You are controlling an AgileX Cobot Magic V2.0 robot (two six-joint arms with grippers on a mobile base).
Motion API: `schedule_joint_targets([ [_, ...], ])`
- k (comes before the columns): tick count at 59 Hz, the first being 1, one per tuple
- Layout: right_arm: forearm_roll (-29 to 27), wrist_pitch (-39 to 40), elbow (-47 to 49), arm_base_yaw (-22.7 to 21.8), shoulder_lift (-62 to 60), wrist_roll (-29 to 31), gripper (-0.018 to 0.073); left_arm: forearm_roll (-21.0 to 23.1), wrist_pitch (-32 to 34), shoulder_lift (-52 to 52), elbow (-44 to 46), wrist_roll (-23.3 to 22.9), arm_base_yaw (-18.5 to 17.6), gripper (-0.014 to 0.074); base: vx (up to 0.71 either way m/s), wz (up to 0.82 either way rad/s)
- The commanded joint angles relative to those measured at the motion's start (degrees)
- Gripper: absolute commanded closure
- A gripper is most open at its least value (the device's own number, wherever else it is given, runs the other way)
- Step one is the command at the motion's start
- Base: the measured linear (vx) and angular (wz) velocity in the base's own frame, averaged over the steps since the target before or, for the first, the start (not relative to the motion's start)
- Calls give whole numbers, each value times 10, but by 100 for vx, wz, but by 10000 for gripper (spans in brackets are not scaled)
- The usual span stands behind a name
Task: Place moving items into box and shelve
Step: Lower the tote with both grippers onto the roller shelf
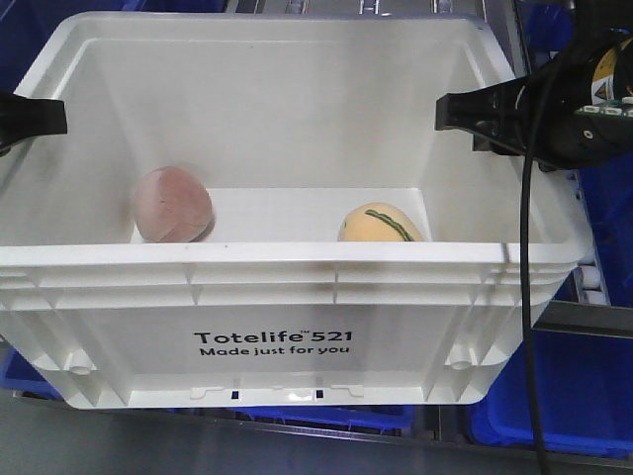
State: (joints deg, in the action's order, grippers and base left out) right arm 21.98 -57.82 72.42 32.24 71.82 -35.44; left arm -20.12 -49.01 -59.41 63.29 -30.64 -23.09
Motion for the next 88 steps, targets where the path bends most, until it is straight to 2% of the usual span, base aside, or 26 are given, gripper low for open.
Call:
schedule_joint_targets([
  [1,80,27,23,-7,-24,4,474,-67,45,15,25,3,4,619,17,-1],
  [48,80,27,23,-7,-24,4,474,-67,45,15,25,3,4,619,17,-18],
  [88,80,29,23,-7,-24,4,474,-67,45,15,25,3,4,619,3,-3],
])
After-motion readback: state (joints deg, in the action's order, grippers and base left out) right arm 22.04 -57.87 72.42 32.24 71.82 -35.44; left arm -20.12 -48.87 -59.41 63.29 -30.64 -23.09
